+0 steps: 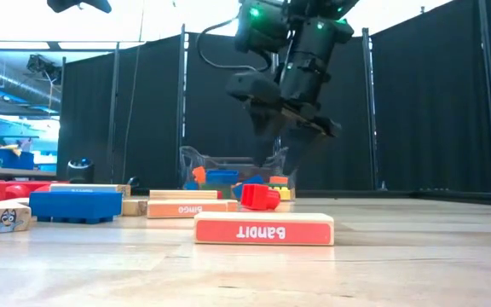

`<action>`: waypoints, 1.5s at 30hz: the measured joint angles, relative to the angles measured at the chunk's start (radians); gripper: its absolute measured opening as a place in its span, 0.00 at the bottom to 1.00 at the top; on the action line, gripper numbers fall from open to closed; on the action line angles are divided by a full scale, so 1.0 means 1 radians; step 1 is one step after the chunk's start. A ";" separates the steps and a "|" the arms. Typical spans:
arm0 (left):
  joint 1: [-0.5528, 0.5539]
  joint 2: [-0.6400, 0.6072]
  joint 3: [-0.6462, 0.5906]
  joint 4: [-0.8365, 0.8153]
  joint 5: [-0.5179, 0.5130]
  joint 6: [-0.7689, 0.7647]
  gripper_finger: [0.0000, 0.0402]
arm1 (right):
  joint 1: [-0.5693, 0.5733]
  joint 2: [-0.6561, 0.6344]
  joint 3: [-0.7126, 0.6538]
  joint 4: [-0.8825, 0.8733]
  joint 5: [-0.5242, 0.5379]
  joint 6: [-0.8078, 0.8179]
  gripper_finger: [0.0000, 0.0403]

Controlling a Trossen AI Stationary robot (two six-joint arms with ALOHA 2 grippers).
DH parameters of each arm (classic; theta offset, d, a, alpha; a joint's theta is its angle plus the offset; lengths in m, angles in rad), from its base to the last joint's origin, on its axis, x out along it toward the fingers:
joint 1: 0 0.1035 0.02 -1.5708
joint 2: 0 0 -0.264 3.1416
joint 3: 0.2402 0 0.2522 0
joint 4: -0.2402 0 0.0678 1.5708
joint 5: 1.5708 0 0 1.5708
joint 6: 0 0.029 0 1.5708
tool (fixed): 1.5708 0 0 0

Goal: Sort blocks by size
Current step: Put the 2-stud red game piece into the bottom right transparent bin

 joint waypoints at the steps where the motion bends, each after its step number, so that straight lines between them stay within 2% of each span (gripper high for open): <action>1: 0.000 0.000 0.000 0.000 0.000 0.001 0.03 | -0.005 0.000 0.000 0.005 0.000 0.000 0.67; 9: 0.000 0.000 0.000 0.000 0.000 0.004 0.03 | -0.046 0.018 0.001 0.058 0.014 -0.016 0.62; 16: 0.000 0.000 0.000 0.000 0.000 0.005 0.03 | -0.044 0.089 0.004 0.174 -0.032 -0.008 0.61; 22: 0.000 0.000 0.000 0.000 0.000 0.006 0.03 | -0.043 0.120 0.007 0.160 -0.016 0.014 0.59; 26: 0.000 0.000 0.000 0.000 0.000 0.006 0.03 | -0.043 0.121 0.007 0.116 -0.009 0.023 0.57; 32: 0.000 0.000 0.000 0.000 -0.001 0.011 0.03 | -0.027 0.114 -0.005 -0.091 -0.052 0.025 0.52; 36: 0.000 0.003 0.000 0.000 -0.007 0.032 0.03 | -0.018 0.114 -0.004 -0.106 -0.012 0.002 0.51; 39: 0.000 0.009 0.000 0.001 -0.008 0.036 0.03 | -0.018 0.115 -0.002 -0.114 -0.049 -0.019 0.47; 42: 0.000 0.011 0.000 0.003 -0.008 0.044 0.03 | -0.018 0.116 -0.001 -0.139 -0.070 -0.023 0.37; 45: 0.000 0.015 0.000 0.006 -0.009 0.053 0.03 | -0.011 0.115 0.000 -0.154 -0.070 -0.035 0.36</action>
